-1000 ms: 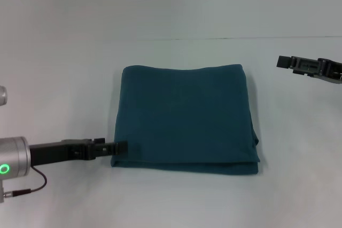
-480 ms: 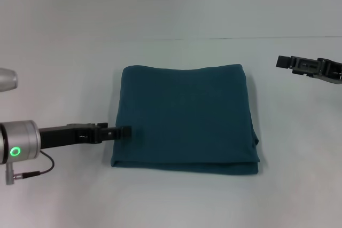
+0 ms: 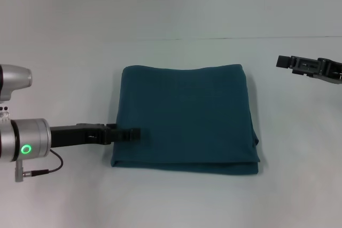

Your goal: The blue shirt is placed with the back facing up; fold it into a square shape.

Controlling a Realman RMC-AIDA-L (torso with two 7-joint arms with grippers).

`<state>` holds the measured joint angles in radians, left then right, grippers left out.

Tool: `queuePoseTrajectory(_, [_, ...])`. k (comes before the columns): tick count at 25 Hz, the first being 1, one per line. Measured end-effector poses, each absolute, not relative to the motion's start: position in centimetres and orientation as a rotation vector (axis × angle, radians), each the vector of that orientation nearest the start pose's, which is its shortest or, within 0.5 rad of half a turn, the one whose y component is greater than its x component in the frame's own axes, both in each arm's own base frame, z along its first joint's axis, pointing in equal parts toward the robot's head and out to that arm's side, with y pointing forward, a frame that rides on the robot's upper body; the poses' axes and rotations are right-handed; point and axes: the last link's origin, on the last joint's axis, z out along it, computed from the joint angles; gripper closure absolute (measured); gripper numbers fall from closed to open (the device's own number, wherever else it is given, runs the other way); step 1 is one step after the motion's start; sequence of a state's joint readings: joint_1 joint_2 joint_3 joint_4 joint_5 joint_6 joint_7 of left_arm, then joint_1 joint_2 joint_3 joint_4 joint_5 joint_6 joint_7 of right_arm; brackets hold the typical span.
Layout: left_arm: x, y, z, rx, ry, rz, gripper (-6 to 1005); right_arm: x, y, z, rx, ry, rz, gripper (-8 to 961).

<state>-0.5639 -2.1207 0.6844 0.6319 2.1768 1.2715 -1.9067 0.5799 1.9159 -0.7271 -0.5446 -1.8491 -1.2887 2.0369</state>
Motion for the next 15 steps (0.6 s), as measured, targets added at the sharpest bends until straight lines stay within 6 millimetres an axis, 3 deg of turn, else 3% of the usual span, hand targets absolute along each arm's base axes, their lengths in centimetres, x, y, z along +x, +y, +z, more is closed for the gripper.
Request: queuePoseTrajectory(15, [-28.12,35.15,-3.05,-2.454,-1.341,-0.477,56,29.00,38.78,6.21,-2.190,1.450,0.801,28])
